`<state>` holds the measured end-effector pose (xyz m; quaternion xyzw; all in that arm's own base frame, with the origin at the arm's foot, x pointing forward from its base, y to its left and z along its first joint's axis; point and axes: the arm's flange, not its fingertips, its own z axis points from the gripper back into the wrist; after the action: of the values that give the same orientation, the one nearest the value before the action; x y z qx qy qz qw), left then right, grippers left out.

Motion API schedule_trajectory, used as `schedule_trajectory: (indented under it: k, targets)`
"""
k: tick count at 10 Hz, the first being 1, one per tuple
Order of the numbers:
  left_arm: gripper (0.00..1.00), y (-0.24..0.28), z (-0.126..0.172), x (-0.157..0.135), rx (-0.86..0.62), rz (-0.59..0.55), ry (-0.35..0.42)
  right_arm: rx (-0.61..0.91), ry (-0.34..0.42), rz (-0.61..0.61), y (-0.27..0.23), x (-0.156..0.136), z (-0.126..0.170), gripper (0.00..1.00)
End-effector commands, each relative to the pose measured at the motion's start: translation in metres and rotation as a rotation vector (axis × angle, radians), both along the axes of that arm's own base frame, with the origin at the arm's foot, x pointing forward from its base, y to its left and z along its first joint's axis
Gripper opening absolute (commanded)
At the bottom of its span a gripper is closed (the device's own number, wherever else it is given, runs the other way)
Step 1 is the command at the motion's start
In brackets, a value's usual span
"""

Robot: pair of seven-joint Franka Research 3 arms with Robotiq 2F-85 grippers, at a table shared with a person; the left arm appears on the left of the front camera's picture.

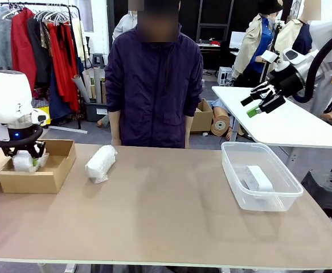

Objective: Separate and place wrapped and unwrapped clocks.
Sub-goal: If the picked Digital clock is wrapped, place it in the Package Box ; if not, place it in the Organizing box.

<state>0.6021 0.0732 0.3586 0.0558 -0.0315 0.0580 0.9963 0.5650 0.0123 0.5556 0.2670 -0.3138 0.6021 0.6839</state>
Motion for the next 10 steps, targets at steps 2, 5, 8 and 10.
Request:
schedule_trajectory:
  k: [2,5,8,10]
  targets:
    - [1.00,-0.005,0.009,-0.001,-0.014,-0.028,-0.024,-0.001,-0.002,0.005,0.001,-0.001,0.001,1.00]
    - [1.00,-0.017,0.026,-0.004,0.012,-0.055,-0.053,-0.001,-0.002,0.005,0.001,-0.001,0.001,1.00]
    - [1.00,-0.034,0.059,-0.011,0.020,-0.081,-0.057,-0.001,-0.002,0.005,0.001,-0.001,0.001,1.00]
    - [1.00,-0.040,0.071,-0.016,0.012,-0.081,-0.058,-0.001,-0.002,0.005,0.001,-0.001,0.001,1.00]
